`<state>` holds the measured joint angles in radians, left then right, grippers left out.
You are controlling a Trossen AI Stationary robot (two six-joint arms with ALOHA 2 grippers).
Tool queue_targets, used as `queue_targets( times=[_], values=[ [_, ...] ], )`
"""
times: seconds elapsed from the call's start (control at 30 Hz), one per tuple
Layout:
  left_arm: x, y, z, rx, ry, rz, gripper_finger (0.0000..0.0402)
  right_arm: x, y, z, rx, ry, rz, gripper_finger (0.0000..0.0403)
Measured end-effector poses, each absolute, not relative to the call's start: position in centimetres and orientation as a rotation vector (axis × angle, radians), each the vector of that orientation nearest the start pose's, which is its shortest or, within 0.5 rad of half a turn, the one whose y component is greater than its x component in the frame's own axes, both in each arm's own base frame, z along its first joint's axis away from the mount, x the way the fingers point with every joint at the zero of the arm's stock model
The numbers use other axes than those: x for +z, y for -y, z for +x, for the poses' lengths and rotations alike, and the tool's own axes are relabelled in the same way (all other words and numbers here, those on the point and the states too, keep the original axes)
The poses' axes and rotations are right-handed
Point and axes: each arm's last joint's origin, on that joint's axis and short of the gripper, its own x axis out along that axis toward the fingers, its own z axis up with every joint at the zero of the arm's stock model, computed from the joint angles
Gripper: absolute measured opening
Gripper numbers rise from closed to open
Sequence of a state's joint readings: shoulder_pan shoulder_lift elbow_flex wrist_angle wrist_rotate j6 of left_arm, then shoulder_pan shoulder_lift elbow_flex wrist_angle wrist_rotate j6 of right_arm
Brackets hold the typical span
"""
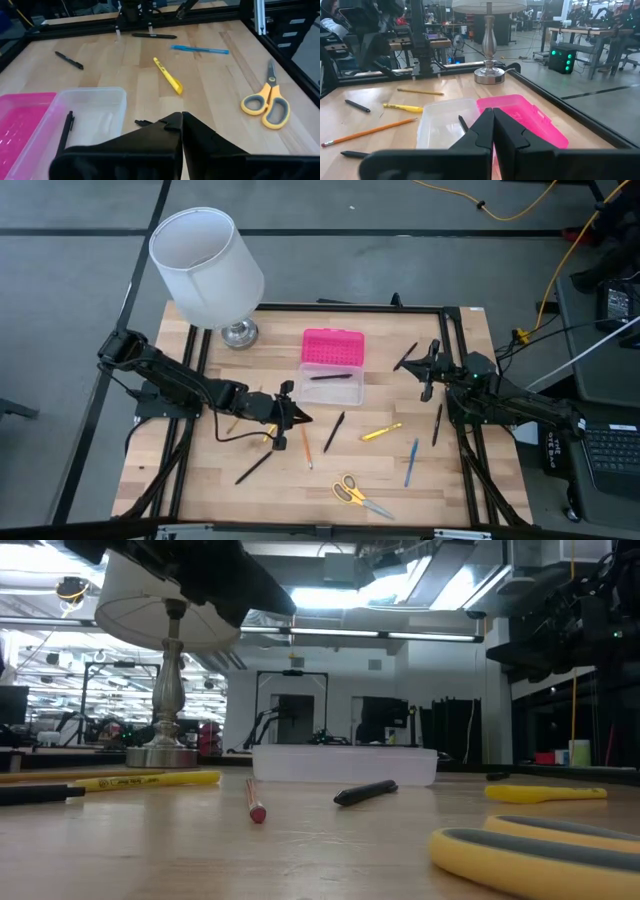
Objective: Pick & place school supplies into a supply box
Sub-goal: Put the yellow pen into the pink supply box
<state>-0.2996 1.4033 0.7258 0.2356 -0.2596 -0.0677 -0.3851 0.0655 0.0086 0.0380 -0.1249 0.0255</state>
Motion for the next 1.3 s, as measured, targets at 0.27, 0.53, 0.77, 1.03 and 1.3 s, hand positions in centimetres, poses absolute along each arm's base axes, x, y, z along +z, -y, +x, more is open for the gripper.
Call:
queue_targets(
  times=[0.27,0.53,0.77,1.03,1.3],
  values=[
    [20.7,7.7,27.6,-0.054,-0.402,0.067,0.0002,16.5,3.4,9.5,-0.244,-0.016,0.027,0.0012],
    [19.1,5.6,25.0,-0.047,-0.286,-0.004,0.0001,16.2,3.0,9.9,-0.195,-0.049,0.069,0.0012],
    [18.9,4.1,23.6,-0.028,-0.250,-0.021,0.0002,16.2,2.9,10.3,-0.194,-0.056,0.034,0.0012],
    [18.8,3.8,23.2,-0.039,-0.247,-0.001,0.0003,19.1,2.9,10.9,-0.180,-0.053,-0.026,0.0012],
    [18.8,3.8,23.2,-0.033,-0.248,-0.031,0.0003,19.7,2.3,12.6,-0.084,-0.174,0.032,0.0012]
  ],
)
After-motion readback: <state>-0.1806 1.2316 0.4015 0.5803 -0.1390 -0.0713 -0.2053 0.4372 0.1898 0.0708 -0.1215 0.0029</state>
